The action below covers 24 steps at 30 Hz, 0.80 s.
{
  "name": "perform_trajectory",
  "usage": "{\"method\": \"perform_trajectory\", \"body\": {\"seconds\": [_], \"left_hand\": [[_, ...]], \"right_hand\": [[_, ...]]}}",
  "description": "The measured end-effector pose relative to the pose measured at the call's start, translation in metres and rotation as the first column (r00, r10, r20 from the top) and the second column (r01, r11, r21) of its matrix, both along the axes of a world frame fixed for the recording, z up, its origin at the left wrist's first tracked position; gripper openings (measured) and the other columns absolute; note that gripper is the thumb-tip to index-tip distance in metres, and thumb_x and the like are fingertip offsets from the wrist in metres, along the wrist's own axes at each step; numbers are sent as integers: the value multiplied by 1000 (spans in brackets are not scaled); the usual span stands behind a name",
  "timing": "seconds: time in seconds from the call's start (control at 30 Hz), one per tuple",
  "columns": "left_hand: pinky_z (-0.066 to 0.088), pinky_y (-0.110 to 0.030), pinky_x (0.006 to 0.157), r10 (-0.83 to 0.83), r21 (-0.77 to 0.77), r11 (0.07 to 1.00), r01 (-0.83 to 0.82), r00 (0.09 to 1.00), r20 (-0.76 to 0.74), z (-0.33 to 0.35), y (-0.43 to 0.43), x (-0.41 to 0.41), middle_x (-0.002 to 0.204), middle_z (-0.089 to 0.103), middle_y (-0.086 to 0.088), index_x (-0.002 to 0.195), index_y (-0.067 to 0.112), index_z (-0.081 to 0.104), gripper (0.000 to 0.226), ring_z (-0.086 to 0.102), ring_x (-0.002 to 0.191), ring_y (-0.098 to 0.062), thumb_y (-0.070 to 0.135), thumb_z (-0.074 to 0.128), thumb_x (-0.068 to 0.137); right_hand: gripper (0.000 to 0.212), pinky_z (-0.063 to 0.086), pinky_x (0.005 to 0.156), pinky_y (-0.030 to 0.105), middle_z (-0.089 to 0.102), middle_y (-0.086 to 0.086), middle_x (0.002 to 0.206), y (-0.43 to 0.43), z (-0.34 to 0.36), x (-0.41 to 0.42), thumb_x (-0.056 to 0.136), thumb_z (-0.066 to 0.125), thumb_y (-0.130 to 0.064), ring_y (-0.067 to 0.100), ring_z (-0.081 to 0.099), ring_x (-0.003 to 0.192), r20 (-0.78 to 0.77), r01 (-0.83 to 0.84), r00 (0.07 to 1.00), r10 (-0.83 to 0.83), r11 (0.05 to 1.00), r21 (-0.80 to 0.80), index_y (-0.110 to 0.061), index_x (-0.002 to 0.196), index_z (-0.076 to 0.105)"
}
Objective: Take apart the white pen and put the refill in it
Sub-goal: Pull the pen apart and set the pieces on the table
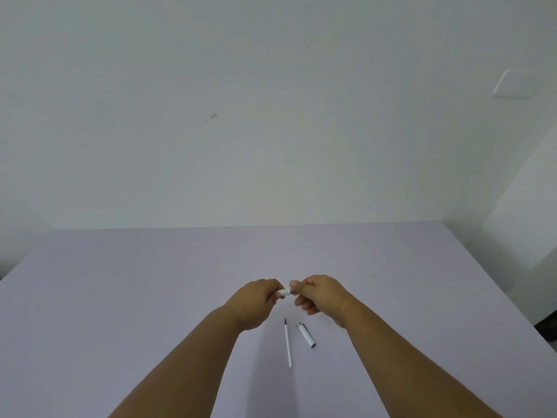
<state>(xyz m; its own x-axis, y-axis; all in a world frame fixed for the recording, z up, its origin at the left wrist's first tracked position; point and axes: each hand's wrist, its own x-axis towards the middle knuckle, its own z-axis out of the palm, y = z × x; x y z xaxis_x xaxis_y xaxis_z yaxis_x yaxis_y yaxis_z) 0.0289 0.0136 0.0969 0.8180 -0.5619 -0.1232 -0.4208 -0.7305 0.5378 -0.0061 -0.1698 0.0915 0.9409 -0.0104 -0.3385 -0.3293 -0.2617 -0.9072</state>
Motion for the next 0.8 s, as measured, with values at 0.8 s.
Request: {"method": "perform_trajectory", "body": {"seconds": [0.8], "left_hand": [[38,-26,70,11,-4,1000,-11,1000,-8,-7,5,2,89,55,4,109,18,55,24,48,79,-17,20,34,98]], "right_hand": [[20,53,77,29,65,5,92,3,-4,-2,80,66,-1,18,60,81,49,98,993,-103,990,101,-20,87,66]]}}
